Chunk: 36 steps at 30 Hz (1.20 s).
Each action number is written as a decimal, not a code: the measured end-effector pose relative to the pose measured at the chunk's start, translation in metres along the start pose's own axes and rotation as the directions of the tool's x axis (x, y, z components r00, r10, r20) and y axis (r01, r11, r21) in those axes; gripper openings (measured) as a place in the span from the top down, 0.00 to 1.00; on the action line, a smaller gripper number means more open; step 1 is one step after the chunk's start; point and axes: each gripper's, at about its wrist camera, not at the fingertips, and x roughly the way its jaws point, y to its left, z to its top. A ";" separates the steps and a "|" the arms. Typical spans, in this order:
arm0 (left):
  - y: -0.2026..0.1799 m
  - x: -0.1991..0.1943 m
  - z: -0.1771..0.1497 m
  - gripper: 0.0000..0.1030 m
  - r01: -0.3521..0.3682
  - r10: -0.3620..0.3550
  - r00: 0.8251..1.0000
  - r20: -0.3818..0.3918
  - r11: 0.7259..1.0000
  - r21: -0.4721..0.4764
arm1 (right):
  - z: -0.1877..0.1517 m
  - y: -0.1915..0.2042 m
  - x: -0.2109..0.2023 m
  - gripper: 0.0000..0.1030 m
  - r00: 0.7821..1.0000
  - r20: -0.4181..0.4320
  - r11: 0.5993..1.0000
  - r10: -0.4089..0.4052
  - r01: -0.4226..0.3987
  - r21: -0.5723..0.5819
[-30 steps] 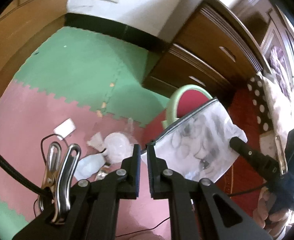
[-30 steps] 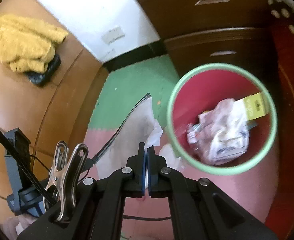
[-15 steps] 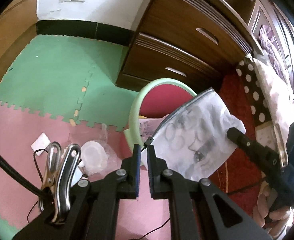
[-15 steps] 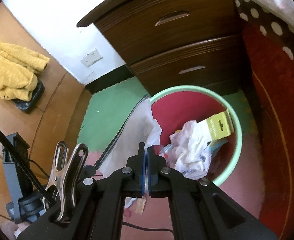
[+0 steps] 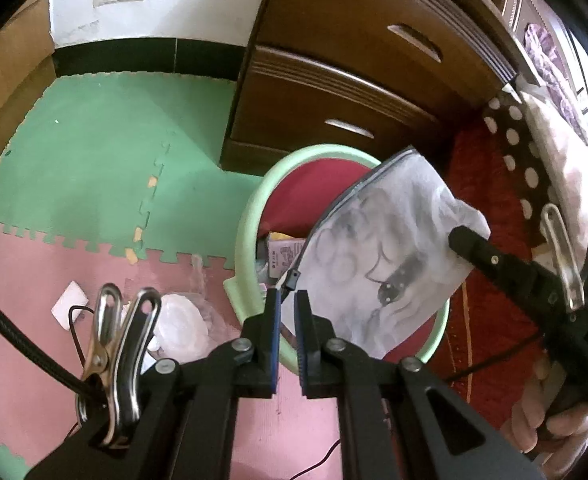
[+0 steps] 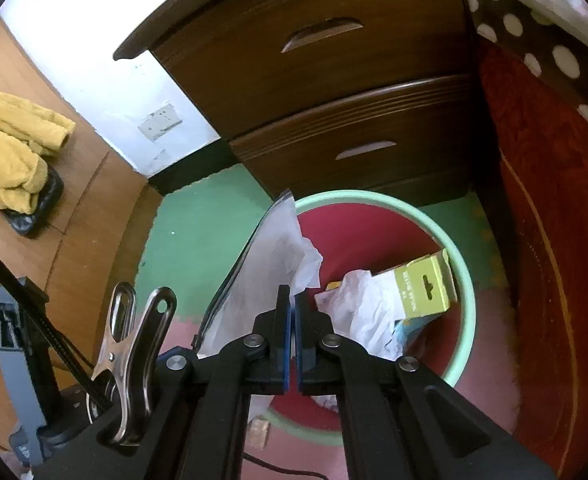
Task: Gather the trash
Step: 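Lift and carry the paper sheet with both tools over the bucket, then open both tools releasing the paper sheet into the bucket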
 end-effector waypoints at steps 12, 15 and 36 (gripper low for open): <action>-0.003 0.019 0.001 0.93 -0.034 0.034 0.999 -0.025 0.999 0.002 | 0.006 -0.005 0.024 0.98 0.998 -0.024 0.998 -0.050 0.049 -0.025; 0.000 0.020 0.001 0.91 -0.040 0.040 0.999 -0.025 0.999 -0.006 | 0.004 -0.006 0.026 0.97 0.998 -0.033 0.999 -0.048 0.048 -0.015; 0.007 0.008 -0.002 0.79 -0.053 0.053 0.999 -0.005 0.999 -0.012 | -0.007 -0.007 0.015 0.74 0.999 -0.030 0.999 -0.035 0.035 0.013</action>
